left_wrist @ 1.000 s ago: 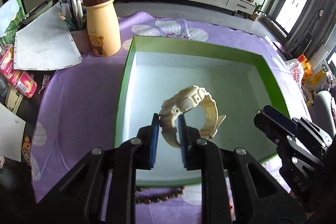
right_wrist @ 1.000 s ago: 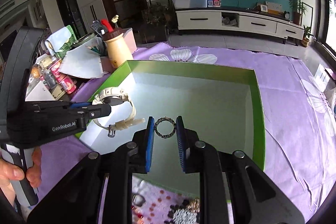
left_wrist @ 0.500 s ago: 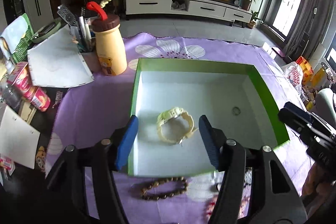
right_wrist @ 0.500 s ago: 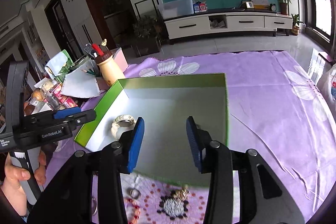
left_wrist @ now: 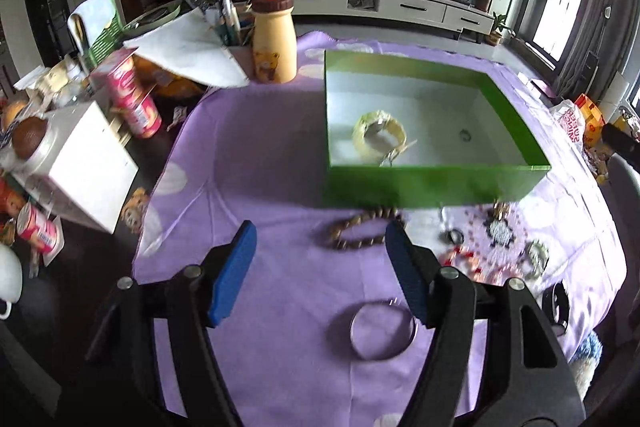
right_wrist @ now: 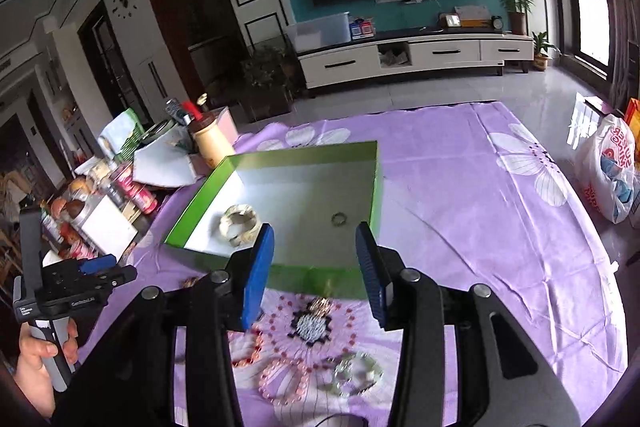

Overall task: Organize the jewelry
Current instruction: 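Grasp the silver bangle with the left tool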

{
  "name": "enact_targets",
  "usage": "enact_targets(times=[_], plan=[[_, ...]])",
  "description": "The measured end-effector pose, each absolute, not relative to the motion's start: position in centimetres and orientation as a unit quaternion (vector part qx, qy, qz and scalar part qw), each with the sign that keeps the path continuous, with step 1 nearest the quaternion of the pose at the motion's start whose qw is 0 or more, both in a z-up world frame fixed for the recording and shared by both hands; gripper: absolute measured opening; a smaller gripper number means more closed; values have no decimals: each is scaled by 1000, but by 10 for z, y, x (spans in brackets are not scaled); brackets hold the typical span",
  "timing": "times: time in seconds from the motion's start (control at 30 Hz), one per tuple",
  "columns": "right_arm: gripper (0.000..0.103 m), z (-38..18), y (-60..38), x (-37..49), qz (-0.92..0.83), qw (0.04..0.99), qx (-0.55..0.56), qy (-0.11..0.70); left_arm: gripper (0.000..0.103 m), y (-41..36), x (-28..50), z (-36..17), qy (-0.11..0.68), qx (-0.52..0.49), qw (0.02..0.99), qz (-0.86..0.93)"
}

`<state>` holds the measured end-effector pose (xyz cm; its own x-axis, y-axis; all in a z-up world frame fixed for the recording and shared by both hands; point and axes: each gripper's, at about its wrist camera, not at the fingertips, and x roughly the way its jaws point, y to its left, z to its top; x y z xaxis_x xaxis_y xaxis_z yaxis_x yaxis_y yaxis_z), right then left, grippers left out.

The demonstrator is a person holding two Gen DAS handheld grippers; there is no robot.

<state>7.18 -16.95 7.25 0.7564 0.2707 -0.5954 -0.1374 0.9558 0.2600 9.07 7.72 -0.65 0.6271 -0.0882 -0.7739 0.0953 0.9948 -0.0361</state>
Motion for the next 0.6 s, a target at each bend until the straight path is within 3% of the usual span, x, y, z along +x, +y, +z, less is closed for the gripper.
enact_targets(times=[0.33, 0.6], plan=[[43, 6, -115, 30, 157, 892, 60, 419, 68, 77, 52, -60, 497, -16, 865, -62], [43, -6, -95, 25, 172, 886, 44, 428, 47, 71, 53, -82, 534, -41, 842, -65]])
